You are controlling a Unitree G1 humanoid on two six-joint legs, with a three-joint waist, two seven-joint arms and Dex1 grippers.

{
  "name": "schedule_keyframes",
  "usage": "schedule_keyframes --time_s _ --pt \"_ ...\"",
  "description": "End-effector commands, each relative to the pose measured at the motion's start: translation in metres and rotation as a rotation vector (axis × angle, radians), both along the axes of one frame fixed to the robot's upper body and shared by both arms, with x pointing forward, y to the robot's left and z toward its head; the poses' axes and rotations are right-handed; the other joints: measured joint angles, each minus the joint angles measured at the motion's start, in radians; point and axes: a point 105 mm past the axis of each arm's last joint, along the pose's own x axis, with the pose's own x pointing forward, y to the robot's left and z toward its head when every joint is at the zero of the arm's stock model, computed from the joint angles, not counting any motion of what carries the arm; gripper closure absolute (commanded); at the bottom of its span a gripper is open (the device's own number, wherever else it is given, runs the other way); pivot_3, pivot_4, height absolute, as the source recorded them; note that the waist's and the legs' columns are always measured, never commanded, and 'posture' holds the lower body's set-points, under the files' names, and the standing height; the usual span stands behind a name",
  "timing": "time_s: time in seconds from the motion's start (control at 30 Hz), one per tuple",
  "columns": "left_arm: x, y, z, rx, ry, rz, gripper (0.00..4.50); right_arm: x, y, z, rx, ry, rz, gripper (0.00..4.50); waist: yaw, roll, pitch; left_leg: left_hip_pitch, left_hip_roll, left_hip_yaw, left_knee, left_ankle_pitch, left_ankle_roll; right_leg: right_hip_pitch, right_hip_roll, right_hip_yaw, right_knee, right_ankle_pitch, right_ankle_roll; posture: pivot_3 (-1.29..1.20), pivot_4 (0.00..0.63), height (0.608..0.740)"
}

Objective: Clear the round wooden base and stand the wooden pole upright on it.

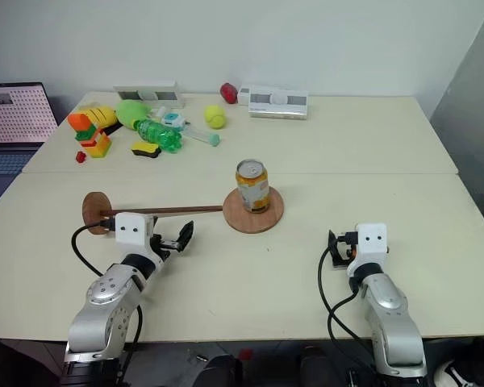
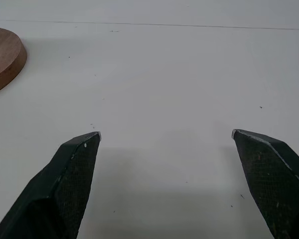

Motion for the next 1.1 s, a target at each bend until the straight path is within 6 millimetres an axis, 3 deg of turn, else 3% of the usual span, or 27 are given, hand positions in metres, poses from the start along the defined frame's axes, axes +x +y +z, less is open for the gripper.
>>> schedule_keyframes --time_s 0.03,0.17,0.4,0.57,0.77,1.1 --pt "-0.003 0.001 0.014 0.01 -0.049 -0.007 0.0 0.0 0.002 0.02 -0.001 -0.072 0.013 0.06 0.0 0.0 0.0 0.0 0.0 0.0 0.0 0.0 0.0 0.0 0.0 0.0 0.0 0.0 0.0 0.0 0.15 0.74" --pt "-0.007 0.002 0.014 -0.004 -0.046 -0.007 0.0 0.002 0.006 0.024 -0.008 -0.082 0.064 0.06 0.0 0.0 0.0 0.0 0.0 0.0 0.0 0.0 0.0 0.0 0.0 0.0 0.0 0.0 0.0 0.0 0.15 0.74" --pt "-0.038 -0.025 0.036 -0.098 -0.066 -0.267 0.0 0.018 0.07 0.075 0.077 -0.148 0.587 0.06 -0.008 0.0 0.001 0.001 0.001 0.001 0.0 0.0 0.0 0.0 0.001 0.001 0.0 0.0 0.0 0.0 0.15 0.74" --pt "-0.054 -0.041 0.05 -0.05 -0.078 -0.426 0.0 0.035 0.103 0.093 0.103 -0.117 0.837 0.06 -0.003 0.0 0.001 0.001 0.001 -0.001 0.0 0.0 0.0 0.002 0.001 -0.001 -0.002 0.0 0.0 0.0 0.15 0.74" --pt "-0.086 -0.069 0.064 -0.045 -0.093 -0.606 0.0 0.073 0.121 0.096 0.083 -0.116 0.879 0.06 -0.009 0.0 0.001 0.001 0.001 0.0 -0.001 0.0 0.0 0.001 0.0 0.0 -0.004 0.0 0.0 0.0 0.15 0.74" --pt "-0.091 -0.063 0.068 -0.045 -0.1 -0.578 0.0 0.08 0.157 0.101 0.095 -0.146 0.986 0.06 -0.008 0.0 0.002 0.001 0.001 0.0 -0.001 0.0 0.0 0.001 0.0 0.0 -0.003 0.0 0.0 0.0 0.15 0.74"
